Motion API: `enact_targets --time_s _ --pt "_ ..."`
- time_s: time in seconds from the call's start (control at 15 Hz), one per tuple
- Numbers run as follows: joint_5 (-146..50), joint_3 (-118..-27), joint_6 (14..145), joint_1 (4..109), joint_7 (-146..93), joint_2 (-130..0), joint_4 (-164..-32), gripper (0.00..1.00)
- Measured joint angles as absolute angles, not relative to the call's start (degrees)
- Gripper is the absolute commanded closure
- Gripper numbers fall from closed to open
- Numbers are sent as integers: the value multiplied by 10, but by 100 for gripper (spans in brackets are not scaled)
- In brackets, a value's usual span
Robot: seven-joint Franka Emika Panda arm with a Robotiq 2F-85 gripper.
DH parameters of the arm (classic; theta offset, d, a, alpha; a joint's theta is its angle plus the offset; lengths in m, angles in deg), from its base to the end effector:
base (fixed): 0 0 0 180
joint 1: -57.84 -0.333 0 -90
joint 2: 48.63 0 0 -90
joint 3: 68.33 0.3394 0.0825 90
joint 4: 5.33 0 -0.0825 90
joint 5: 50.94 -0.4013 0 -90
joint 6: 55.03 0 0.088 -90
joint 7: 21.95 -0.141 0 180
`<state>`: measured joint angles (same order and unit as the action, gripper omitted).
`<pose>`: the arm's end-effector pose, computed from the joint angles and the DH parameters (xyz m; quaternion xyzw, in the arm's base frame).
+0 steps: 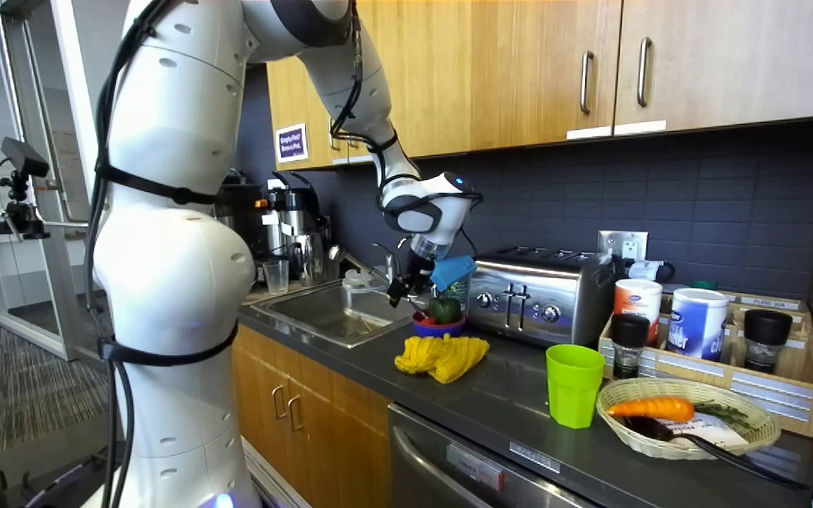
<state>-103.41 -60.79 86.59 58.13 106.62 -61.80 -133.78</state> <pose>0.5589 0.0866 0.2464 -0.6578 -0.6959 -0.2493 0.1445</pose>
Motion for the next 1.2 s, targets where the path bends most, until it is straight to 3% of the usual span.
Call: enact_targets --time_s 1.2 --pt "-1089 -582 909 568 1103 -682 -1288 0"
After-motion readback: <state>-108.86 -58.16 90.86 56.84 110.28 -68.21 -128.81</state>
